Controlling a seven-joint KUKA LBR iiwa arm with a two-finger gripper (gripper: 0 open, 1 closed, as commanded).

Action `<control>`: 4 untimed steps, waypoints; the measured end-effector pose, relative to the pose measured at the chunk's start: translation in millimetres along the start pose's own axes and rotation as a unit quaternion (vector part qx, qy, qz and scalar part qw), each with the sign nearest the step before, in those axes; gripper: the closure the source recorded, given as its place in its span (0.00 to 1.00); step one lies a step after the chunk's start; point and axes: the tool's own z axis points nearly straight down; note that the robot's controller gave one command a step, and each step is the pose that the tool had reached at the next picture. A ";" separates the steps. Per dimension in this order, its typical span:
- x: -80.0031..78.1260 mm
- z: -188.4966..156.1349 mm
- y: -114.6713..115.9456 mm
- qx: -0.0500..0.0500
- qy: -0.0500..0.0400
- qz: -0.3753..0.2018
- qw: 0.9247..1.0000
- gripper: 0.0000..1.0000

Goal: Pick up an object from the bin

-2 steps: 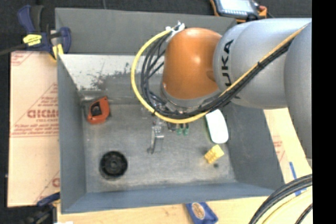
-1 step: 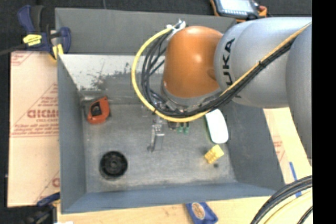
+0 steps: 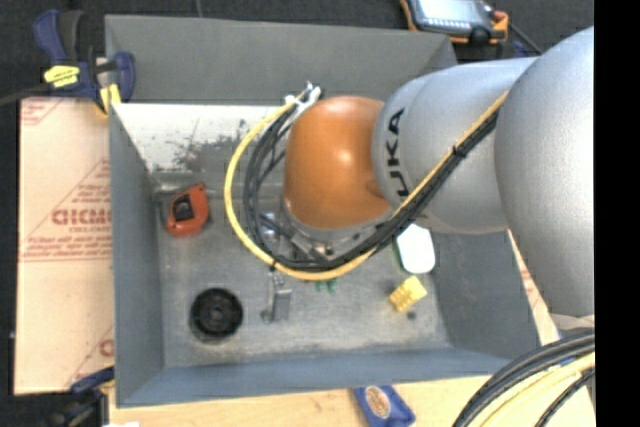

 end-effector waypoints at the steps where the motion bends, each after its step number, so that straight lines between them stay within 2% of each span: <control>1: 17.4 32.3 14.2 -0.001 0.004 0.017 1.000 0.00; 2: 30.2 68.1 43.3 0.000 0.003 0.047 0.999 0.00; 3: 36.0 70.9 74.6 -0.001 0.001 0.056 0.998 1.00; 4: 36.1 71.0 74.5 -0.001 0.001 0.057 0.998 1.00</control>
Offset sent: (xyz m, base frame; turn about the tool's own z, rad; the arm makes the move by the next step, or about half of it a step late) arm -0.0364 0.0458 -0.0722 0.0965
